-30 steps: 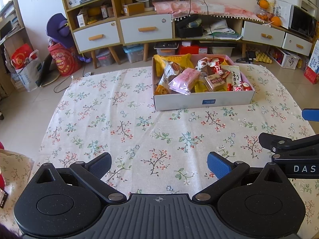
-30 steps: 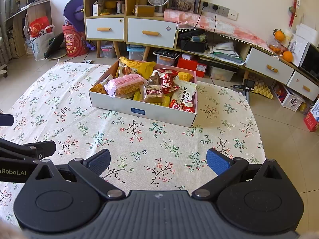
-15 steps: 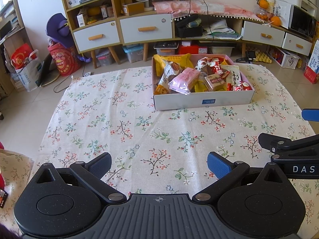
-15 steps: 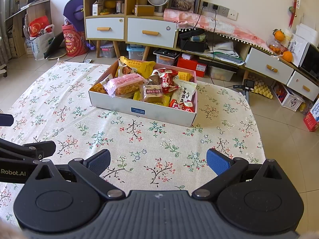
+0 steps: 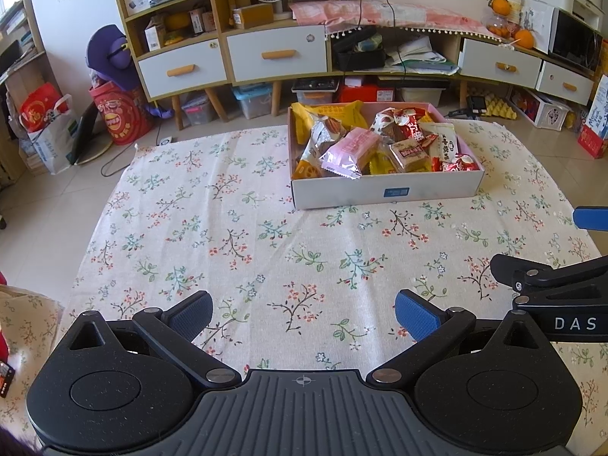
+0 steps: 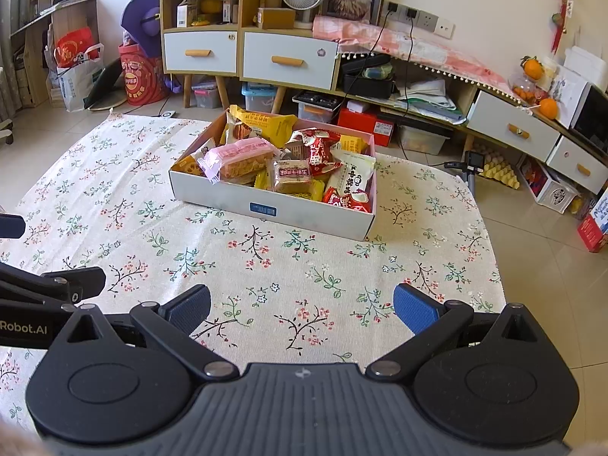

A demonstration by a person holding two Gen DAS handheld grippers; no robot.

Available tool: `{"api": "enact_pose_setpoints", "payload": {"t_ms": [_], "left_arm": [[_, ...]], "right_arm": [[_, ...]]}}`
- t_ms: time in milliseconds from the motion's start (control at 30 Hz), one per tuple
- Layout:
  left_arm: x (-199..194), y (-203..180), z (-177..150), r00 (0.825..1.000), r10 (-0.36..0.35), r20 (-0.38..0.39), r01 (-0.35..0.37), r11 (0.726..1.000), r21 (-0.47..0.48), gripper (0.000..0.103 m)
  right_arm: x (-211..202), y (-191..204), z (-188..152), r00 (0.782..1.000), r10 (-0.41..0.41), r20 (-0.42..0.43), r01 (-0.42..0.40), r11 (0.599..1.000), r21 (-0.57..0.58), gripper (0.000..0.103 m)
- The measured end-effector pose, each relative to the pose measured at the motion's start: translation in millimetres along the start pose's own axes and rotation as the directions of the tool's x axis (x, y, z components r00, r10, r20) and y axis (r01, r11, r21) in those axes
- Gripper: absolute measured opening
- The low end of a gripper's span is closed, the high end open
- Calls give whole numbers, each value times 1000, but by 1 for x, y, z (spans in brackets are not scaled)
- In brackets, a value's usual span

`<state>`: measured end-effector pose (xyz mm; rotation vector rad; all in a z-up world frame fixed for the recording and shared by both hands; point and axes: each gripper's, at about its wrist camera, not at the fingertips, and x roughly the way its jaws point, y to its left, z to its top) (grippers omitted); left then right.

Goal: Organize snacks

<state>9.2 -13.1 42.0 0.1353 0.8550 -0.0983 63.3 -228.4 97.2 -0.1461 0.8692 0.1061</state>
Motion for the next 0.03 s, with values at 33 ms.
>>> {"api": "enact_pose_setpoints", "payload": {"t_ms": [33], "left_arm": [[1, 0, 0, 1000, -2, -2, 2, 1000, 0, 103]], "right_arm": [[0, 0, -1, 1000, 0, -1, 0, 1000, -1, 103]]}}
